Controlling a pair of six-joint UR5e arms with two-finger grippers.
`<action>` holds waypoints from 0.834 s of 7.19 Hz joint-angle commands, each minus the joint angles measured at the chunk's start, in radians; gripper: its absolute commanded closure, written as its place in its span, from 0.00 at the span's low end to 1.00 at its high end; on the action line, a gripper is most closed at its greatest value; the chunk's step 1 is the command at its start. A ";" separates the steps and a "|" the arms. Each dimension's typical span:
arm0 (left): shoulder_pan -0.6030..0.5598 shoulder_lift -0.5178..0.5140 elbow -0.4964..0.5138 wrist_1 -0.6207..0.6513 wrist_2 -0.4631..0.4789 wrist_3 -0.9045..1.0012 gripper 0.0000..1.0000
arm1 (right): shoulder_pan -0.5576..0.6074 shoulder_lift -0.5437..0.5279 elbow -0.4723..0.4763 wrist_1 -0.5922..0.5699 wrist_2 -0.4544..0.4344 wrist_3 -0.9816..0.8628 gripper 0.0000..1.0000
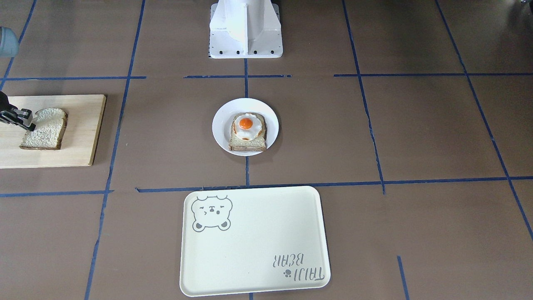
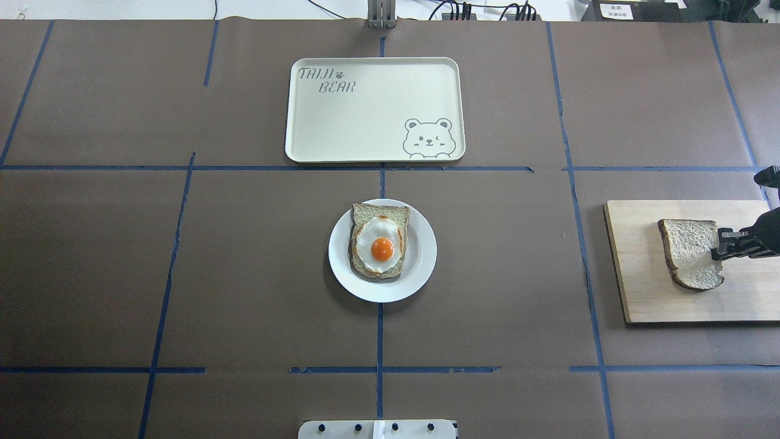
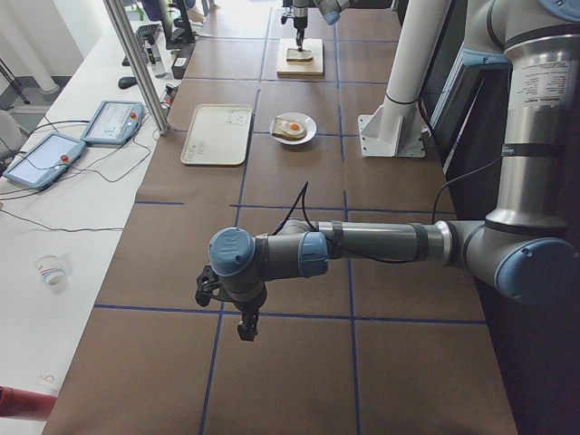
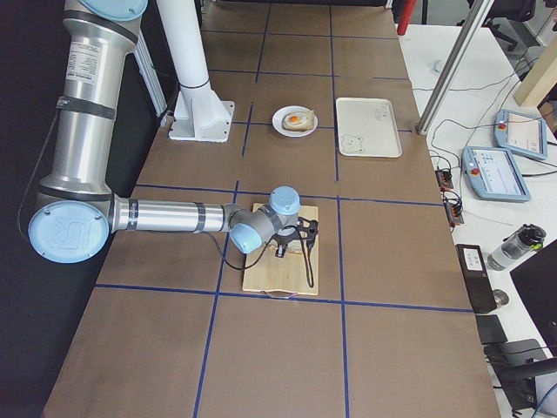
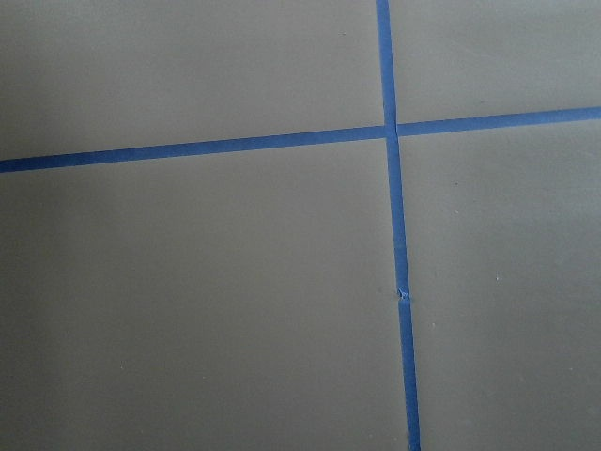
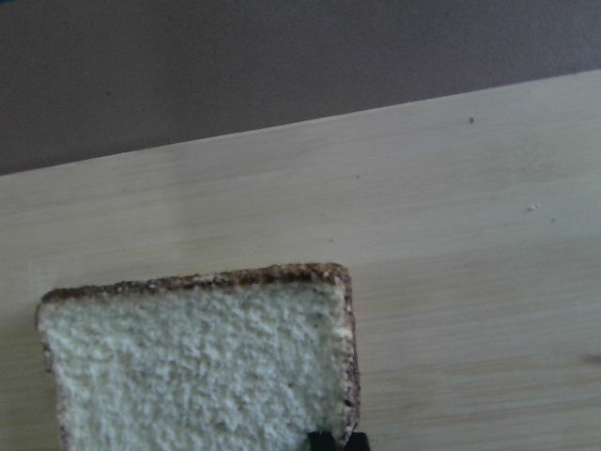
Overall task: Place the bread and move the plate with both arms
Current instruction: 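Lower the right gripper onto the bread slice on the bamboo board and grasp it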
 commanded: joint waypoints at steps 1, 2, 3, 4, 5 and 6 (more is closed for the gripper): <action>0.000 0.000 -0.003 0.001 0.000 0.000 0.00 | -0.005 -0.001 0.001 0.000 -0.033 -0.003 0.99; 0.000 0.000 -0.007 0.001 0.000 0.000 0.00 | -0.004 -0.001 0.007 0.000 -0.033 -0.006 1.00; 0.000 -0.001 -0.009 0.001 -0.002 -0.003 0.00 | -0.004 -0.001 0.021 0.002 -0.034 -0.006 1.00; 0.000 -0.007 -0.016 0.001 -0.002 -0.005 0.00 | 0.001 -0.004 0.044 0.000 -0.034 -0.006 1.00; 0.000 -0.009 -0.036 -0.002 -0.003 -0.002 0.00 | 0.022 -0.006 0.077 0.000 -0.033 -0.002 1.00; 0.000 -0.010 -0.055 -0.002 -0.005 -0.003 0.00 | 0.065 0.000 0.104 -0.001 -0.018 -0.005 1.00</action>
